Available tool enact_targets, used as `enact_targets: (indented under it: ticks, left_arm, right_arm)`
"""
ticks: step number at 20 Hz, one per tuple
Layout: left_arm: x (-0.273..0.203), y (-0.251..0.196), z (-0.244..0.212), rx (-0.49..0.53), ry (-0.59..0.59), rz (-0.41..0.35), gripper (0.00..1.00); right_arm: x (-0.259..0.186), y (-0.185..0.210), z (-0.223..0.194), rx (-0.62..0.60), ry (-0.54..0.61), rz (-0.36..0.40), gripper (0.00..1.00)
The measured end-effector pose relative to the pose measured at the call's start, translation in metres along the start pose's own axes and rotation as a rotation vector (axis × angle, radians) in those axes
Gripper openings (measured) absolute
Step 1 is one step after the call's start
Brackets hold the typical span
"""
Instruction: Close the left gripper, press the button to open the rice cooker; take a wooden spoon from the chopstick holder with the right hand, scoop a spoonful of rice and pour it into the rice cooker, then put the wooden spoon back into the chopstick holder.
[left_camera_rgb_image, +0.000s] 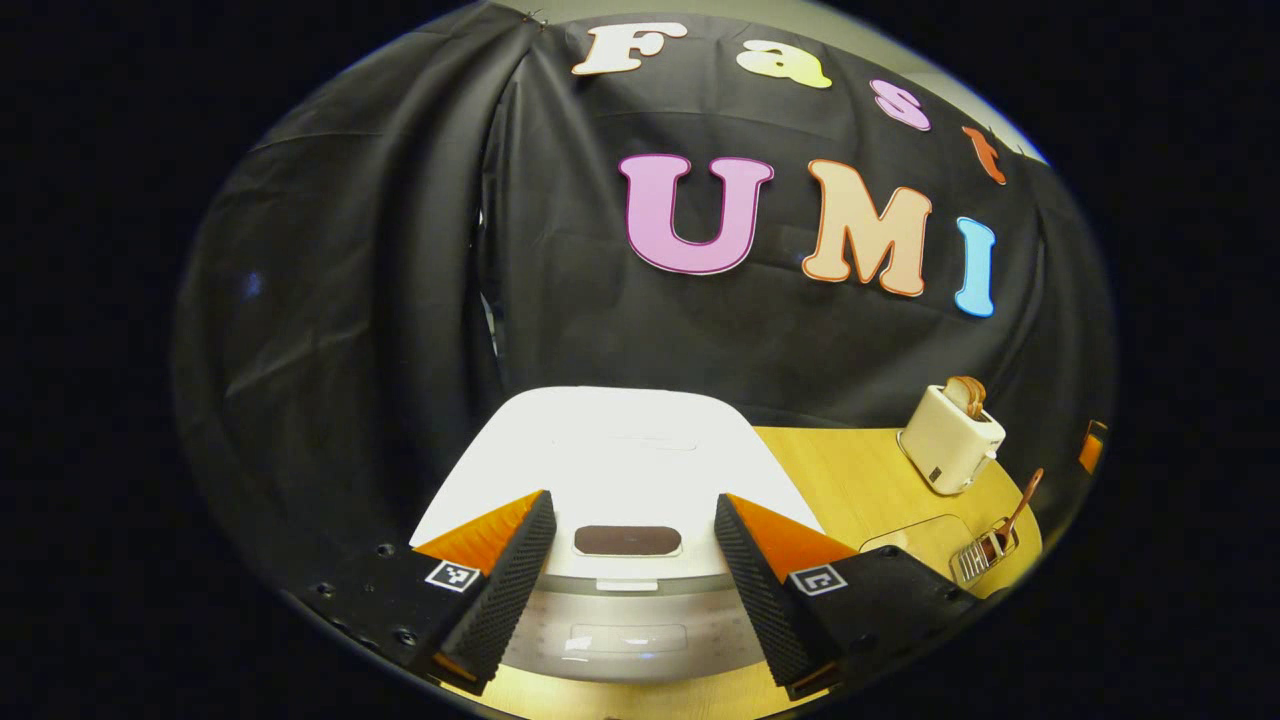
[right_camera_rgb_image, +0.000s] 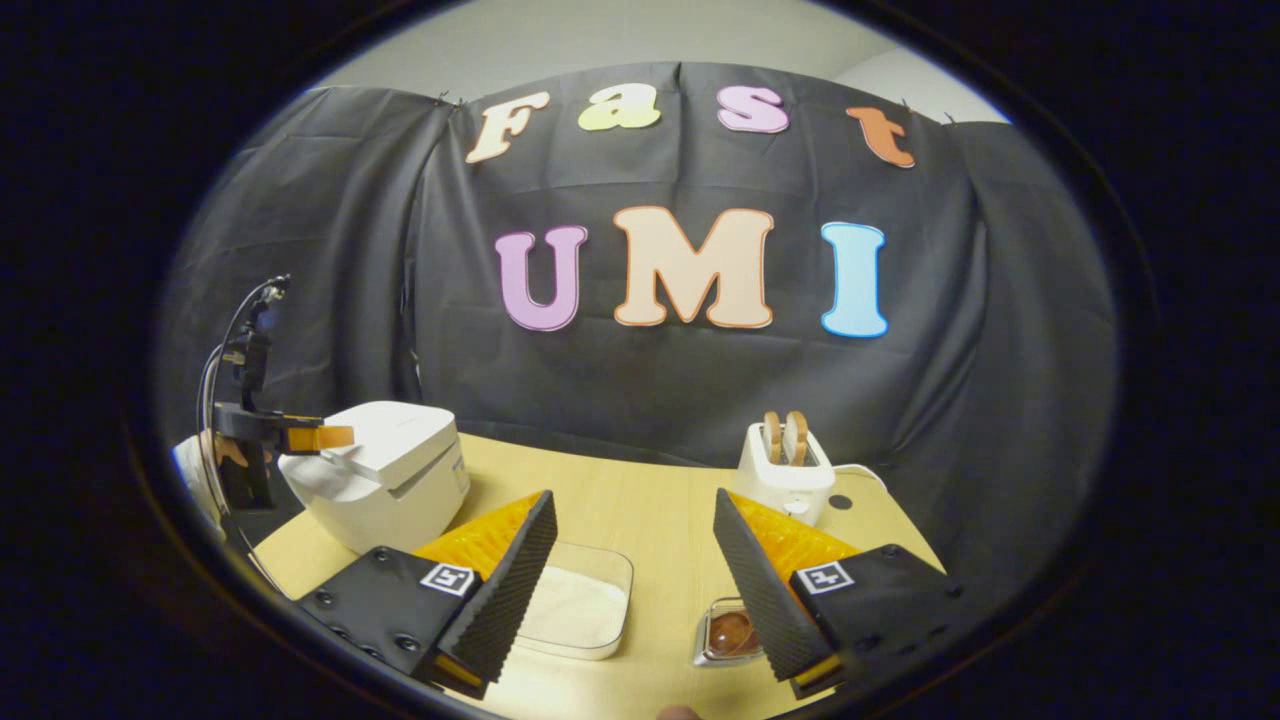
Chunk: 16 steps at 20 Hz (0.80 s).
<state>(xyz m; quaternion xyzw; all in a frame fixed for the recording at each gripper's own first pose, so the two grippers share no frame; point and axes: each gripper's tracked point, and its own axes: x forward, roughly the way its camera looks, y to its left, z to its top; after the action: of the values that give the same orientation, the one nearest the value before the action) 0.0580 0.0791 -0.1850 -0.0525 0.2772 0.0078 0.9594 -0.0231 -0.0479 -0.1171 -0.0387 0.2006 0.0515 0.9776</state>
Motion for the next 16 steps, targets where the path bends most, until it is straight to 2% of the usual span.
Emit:
enact_targets:
  ticks: [4, 9, 11, 16]
  left_arm:
    - [0.001, -0.001, -0.014, 0.051, 0.019, 0.007, 0.95]
    - [0.004, 0.001, -0.022, 0.044, 0.059, 0.042, 0.96]
    - [0.004, 0.002, -0.021, 0.009, 0.027, 0.036, 0.96]
    - [-0.002, 0.000, -0.013, 0.019, -0.038, 0.000, 0.95]
  right_arm:
    - [0.003, 0.001, -0.002, 0.002, 0.006, 0.001, 0.97]
    - [0.006, 0.005, -0.005, 0.006, 0.006, 0.007, 0.97]
    - [0.006, 0.008, -0.006, 0.019, 0.004, 0.012, 0.97]
    - [0.006, 0.014, -0.004, 0.022, -0.004, 0.027, 0.98]
